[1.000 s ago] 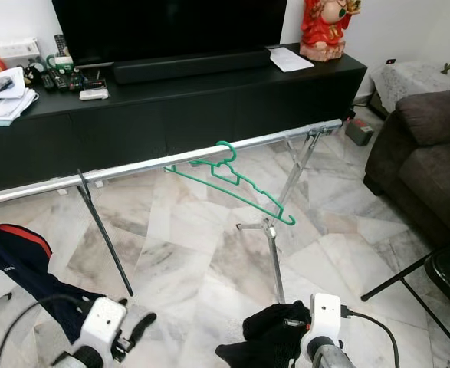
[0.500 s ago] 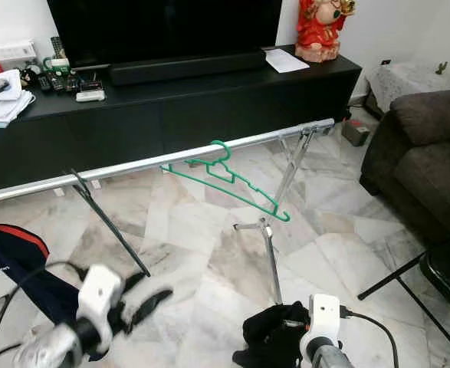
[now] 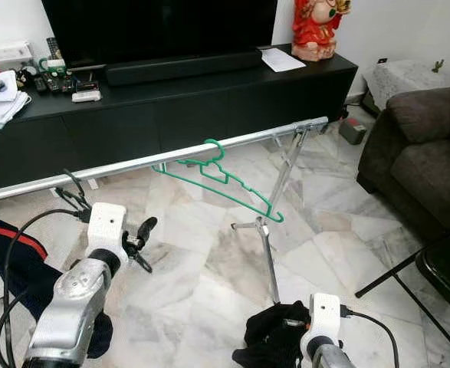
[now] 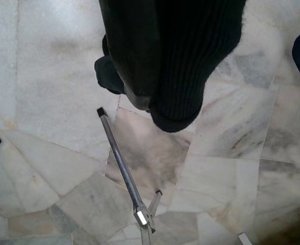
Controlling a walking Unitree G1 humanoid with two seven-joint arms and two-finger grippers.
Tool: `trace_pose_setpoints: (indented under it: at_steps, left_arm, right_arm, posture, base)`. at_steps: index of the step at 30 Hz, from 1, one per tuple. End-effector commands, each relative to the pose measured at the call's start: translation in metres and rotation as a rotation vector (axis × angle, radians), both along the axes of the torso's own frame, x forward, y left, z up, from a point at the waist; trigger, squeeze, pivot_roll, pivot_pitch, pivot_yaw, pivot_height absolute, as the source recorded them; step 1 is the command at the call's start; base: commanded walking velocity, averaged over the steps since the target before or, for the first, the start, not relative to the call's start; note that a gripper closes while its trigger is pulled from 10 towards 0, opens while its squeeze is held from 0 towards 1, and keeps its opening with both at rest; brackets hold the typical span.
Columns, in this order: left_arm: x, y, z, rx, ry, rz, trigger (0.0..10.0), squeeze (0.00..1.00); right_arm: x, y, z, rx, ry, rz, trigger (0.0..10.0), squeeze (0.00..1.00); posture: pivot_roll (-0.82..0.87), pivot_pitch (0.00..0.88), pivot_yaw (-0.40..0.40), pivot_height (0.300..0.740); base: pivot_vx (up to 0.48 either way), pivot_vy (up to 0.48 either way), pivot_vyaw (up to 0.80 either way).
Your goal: Hang hanger
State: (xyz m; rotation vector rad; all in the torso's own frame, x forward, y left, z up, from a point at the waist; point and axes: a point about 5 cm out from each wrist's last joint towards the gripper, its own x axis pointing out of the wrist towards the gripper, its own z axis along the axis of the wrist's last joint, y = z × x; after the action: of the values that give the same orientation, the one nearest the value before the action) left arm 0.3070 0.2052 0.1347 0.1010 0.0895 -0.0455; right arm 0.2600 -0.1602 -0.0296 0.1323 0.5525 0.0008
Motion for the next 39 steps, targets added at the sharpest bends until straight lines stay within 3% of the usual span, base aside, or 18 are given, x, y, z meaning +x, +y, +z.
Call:
trace_pose_setpoints:
  at_steps: [1, 3, 4, 9, 10, 11, 27, 32, 36, 39]
  left_arm:
    - [0.002, 0.008, -0.003, 0.01, 0.021, 0.085, 10.0, 0.0]
    - [0.004, 0.009, -0.001, 0.005, 0.014, 0.103, 10.0, 0.0]
    - [0.005, 0.012, 0.001, 0.004, 0.013, 0.141, 10.0, 1.0]
    - [0.012, 0.02, 0.0, -0.051, 0.045, 0.254, 10.0, 1.0]
    - [0.013, 0.019, 0.0, -0.063, 0.046, 0.253, 10.0, 0.96]
    - [0.016, 0.016, -0.001, -0.071, 0.046, 0.246, 10.0, 0.0]
    - [0.054, 0.014, -0.003, 0.002, 0.095, 0.409, 10.0, 0.0]
    - [0.06, 0.02, 0.001, -0.016, 0.081, 0.514, 10.0, 0.0]
    - [0.063, 0.018, -0.005, -0.083, 0.108, 0.511, 10.0, 0.0]
    - [0.064, 0.019, -0.008, -0.083, 0.126, 0.511, 10.0, 0.0]
  right_arm:
    - [0.001, -0.001, 0.001, -0.001, -0.008, -0.011, 10.0, 0.0]
    - [0.001, -0.001, 0.001, -0.001, -0.008, -0.012, 10.0, 0.0]
    - [0.0, -0.001, 0.0, -0.001, -0.007, -0.013, 10.0, 0.0]
    - [0.0, 0.0, -0.001, 0.001, -0.002, -0.012, 10.0, 0.0]
    - [0.0, 0.0, 0.0, 0.002, -0.003, -0.013, 10.0, 0.0]
    - [0.0, 0.001, 0.0, 0.003, -0.004, -0.013, 10.0, 0.0]
    - [0.003, -0.003, 0.002, -0.002, -0.014, -0.028, 10.0, 0.0]
    - [0.003, -0.001, 0.002, 0.001, -0.016, -0.032, 10.0, 0.0]
    - [0.003, 0.0, 0.002, 0.003, -0.015, -0.033, 10.0, 0.0]
    - [0.003, -0.001, 0.002, 0.003, -0.016, -0.035, 10.0, 0.0]
  posture:
    - [-0.05, 0.121, 0.009, 0.74]
    - [-0.05, 0.121, 0.01, 0.74]
    - [-0.04, 0.123, 0.01, 0.74]
    - [-0.04, 0.123, 0.012, 0.74]
    - [-0.04, 0.123, 0.012, 0.74]
    - [-0.04, 0.123, 0.013, 0.74]
    - [-0.06, 0.118, 0.023, 0.74]
    - [-0.07, 0.113, 0.029, 0.74]
    - [-0.07, 0.112, 0.033, 0.74]
    - [-0.07, 0.111, 0.034, 0.74]
  base:
    - [0.0, 0.0, 0.0]
    - [0.0, 0.0, 0.0]
    - [0.0, 0.0, 0.0]
    - [0.0, 0.0, 0.0]
    - [0.0, 0.0, 0.0]
    - [0.0, 0.0, 0.0]
    - [0.0, 0.0, 0.0]
    - [0.0, 0.0, 0.0]
    - [0.0, 0.0, 0.0]
    - [0.0, 0.0, 0.0]
